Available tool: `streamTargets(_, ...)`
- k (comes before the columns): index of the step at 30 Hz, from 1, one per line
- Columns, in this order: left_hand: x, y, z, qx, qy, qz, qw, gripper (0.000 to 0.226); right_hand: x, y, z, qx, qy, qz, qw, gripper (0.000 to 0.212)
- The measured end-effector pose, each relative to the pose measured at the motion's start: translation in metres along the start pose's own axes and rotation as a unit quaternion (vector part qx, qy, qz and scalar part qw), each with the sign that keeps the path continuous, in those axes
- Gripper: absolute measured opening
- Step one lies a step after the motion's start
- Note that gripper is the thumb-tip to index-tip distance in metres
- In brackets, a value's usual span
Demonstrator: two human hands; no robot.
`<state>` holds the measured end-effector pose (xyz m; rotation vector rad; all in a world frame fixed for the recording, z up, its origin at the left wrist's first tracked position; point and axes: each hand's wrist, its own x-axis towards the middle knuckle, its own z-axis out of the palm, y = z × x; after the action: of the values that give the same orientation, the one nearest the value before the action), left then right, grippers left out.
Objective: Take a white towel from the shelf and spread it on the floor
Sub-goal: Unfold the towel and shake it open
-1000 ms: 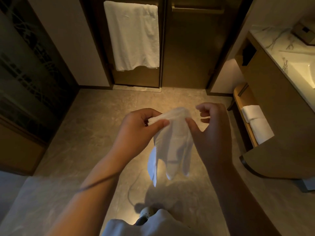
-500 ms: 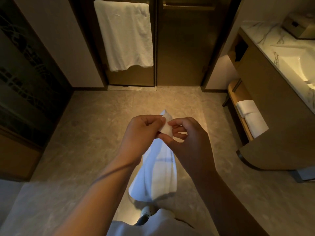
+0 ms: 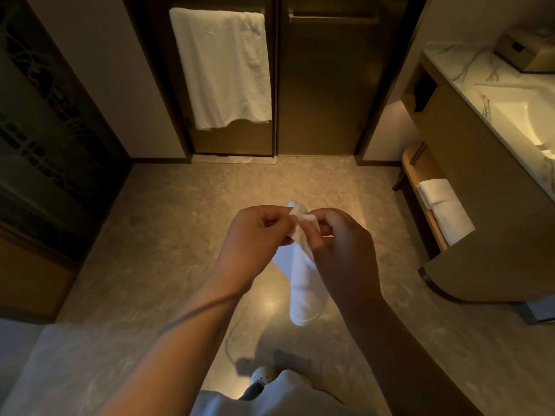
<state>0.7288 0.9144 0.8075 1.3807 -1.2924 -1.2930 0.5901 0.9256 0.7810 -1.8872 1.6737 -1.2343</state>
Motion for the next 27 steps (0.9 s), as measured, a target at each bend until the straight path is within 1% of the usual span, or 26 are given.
streamTargets(4, 0.007, 0.002, -0.003, 0.029, 0.006, 0.010, 1.000, 0.021, 0.012, 0.011, -0.008, 0.030, 0.022, 0.029, 0.999, 0.007)
streamTargets(8, 0.016, 0.001, -0.012, 0.085, 0.044, 0.022, 0.995, 0.018, 0.027, 0.030, -0.026, -0.005, 0.060, 0.017, 0.998, 0.006)
streamTargets(11, 0.024, 0.000, -0.025, 0.102, 0.068, 0.022, 0.992, 0.016, 0.035, 0.050, -0.043, -0.027, 0.069, 0.012, 0.997, 0.004)
streamTargets(14, 0.031, -0.003, -0.040, 0.106, 0.091, 0.007, 0.990, 0.015, 0.040, 0.072, -0.057, -0.038, 0.077, 0.034, 0.996, 0.009)
streamTargets(19, 0.036, -0.015, -0.059, 0.097, 0.149, -0.020, 0.984, 0.019, 0.040, 0.098, -0.073, -0.045, 0.106, 0.070, 0.991, 0.012)
streamTargets(23, 0.040, -0.025, -0.059, 0.143, 0.170, -0.019, 0.975, 0.020, 0.039, 0.107, -0.081, -0.043, 0.120, 0.091, 0.988, 0.014)
streamTargets(27, 0.044, -0.032, -0.066, 0.173, 0.216, -0.014, 0.961, 0.011, 0.041, 0.118, -0.092, -0.031, 0.153, 0.118, 0.981, 0.015)
